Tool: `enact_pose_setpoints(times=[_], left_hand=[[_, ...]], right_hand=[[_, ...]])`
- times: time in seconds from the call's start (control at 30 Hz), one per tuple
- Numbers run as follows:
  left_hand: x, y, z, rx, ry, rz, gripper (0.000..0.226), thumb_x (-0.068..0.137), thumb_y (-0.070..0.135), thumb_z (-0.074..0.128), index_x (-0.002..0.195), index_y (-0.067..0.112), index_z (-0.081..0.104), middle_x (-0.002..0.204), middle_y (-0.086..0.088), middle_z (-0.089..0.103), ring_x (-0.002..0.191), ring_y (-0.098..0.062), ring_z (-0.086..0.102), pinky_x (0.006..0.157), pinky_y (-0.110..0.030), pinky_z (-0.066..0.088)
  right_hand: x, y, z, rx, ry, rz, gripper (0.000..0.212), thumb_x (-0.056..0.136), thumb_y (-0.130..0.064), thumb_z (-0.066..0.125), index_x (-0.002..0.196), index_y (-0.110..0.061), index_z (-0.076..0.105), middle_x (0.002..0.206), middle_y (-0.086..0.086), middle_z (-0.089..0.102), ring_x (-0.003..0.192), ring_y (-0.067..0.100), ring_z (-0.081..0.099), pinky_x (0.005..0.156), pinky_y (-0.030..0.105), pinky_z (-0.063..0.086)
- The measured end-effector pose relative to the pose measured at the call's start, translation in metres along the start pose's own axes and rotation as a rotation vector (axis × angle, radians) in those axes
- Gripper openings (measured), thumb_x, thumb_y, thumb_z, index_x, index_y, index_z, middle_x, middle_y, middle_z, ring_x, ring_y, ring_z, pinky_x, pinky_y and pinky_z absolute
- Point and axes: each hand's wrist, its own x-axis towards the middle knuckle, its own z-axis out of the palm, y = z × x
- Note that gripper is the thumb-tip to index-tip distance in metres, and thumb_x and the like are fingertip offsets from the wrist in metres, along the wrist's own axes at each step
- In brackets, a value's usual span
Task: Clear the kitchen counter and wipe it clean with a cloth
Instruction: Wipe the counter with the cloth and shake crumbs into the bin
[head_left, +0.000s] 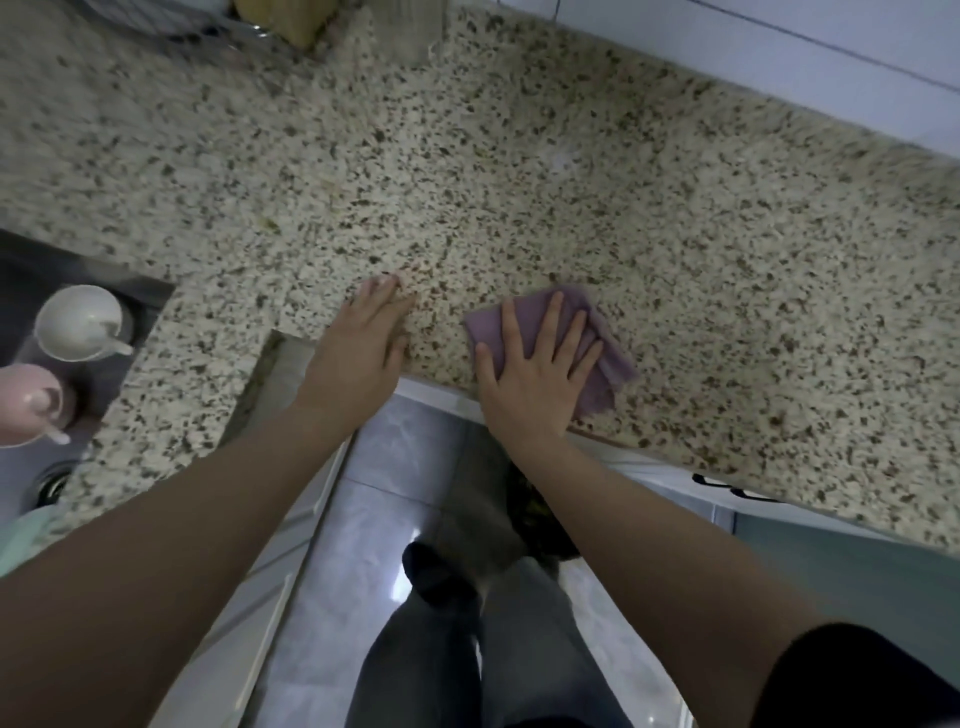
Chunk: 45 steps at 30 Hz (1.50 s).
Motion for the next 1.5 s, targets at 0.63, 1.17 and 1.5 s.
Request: enact_pose_setpoints(times=[0.63,1.17,1.5], left_hand=[[0.098,-0.014,-0.011,0.003,-0.093,0.046,0.053,0.102,0.029,0.045,0.152,0.018,0.031,0.164,0.002,0.012,0.152,-0.022,0.003,0.123,-0.037,0.005],[0.191,-0.042,-0.027,-0.011,-0.073,-0.038,0.050,0.103,0.032,0.042,0.151,0.022,0.035,0.161,0.010,0.017,0.150,-0.009,0.002,0.122,-0.030,0.006],[0.189,-0.056,-0.036,-0.010,-0.053,-0.071,0.049,0.103,0.037,0.034,0.151,0.026,0.033,0.160,0.013,0.019,0.145,0.004,-0.004,0.117,-0.019,-0.007]], right_hand=[[0.162,0.025,-0.010,-0.006,-0.013,-0.148,0.066,0.091,-0.077,0.020,0.151,-0.053,0.013,0.167,-0.001,0.003,0.153,0.034,-0.001,0.118,0.064,0.002],[0.381,0.068,-0.037,-0.097,-0.143,-0.551,0.069,0.095,-0.074,0.016,0.154,-0.046,-0.008,0.166,-0.009,0.002,0.154,0.020,0.001,0.124,0.045,0.007],[0.379,0.035,-0.033,0.053,-0.138,-0.500,0.068,0.100,-0.064,0.012,0.157,-0.032,-0.009,0.167,-0.004,0.007,0.154,0.019,0.005,0.124,0.034,0.005]])
